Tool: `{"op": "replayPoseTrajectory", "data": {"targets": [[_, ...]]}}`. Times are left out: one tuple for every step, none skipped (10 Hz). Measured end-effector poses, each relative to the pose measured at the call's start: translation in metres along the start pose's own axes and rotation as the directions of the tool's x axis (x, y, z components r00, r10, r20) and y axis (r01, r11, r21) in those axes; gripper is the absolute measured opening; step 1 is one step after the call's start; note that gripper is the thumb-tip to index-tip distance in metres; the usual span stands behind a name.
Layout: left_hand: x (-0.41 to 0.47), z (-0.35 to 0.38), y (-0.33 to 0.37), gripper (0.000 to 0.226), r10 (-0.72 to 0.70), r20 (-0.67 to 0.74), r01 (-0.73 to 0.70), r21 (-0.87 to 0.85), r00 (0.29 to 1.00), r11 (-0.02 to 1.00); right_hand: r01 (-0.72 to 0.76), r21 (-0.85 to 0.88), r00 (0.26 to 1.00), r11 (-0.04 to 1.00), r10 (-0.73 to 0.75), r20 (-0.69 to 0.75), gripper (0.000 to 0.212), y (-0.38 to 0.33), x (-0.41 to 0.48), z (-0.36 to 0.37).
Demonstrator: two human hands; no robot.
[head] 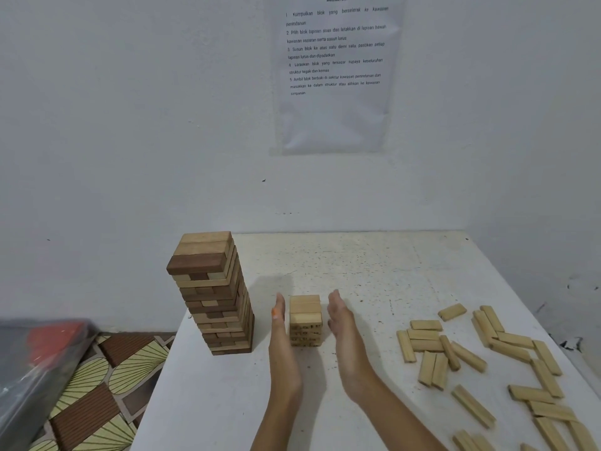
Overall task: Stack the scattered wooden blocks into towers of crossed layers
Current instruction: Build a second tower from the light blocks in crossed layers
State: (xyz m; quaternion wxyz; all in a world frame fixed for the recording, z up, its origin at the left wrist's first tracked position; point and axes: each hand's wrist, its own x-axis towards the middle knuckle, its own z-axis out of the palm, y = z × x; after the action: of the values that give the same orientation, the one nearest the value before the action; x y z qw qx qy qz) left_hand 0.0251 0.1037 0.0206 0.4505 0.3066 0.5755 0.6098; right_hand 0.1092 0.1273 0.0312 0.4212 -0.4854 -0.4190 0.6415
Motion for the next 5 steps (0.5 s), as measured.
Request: {"op": "replayPoseTrajectory", "data": {"targets": [[-0.001,0.004,0.004,0.049,-0.02,0.015,0.02,-0.036,1.0,0.999,-0.001,0.101,0.999,0.995,-0.003,0.034,0.034,-0.001,-0.004,0.011],[-0.003,0.008,0.009,0.047,-0.045,0.031,0.047,-0.072,0.999,0.996,0.009,0.134,1.0,0.991,-0.012,0.028,0.03,-0.006,-0.008,0.02],[-0.003,0.005,0.01,0.042,-0.044,0.029,0.047,-0.093,0.999,0.995,0.002,0.128,0.999,0.992,-0.009,0.05,0.03,-0.004,-0.008,0.021],[0.006,0.01,-0.009,0.041,-0.064,0.03,0.065,-0.049,0.998,0.997,-0.034,0.147,0.997,0.989,0.024,0.07,0.034,-0.02,-0.022,0.026],[0.012,0.014,-0.02,0.037,-0.102,0.048,0.101,0.025,0.994,0.995,-0.064,0.117,0.994,0.991,0.053,0.094,0.04,-0.036,-0.036,0.03]]}}
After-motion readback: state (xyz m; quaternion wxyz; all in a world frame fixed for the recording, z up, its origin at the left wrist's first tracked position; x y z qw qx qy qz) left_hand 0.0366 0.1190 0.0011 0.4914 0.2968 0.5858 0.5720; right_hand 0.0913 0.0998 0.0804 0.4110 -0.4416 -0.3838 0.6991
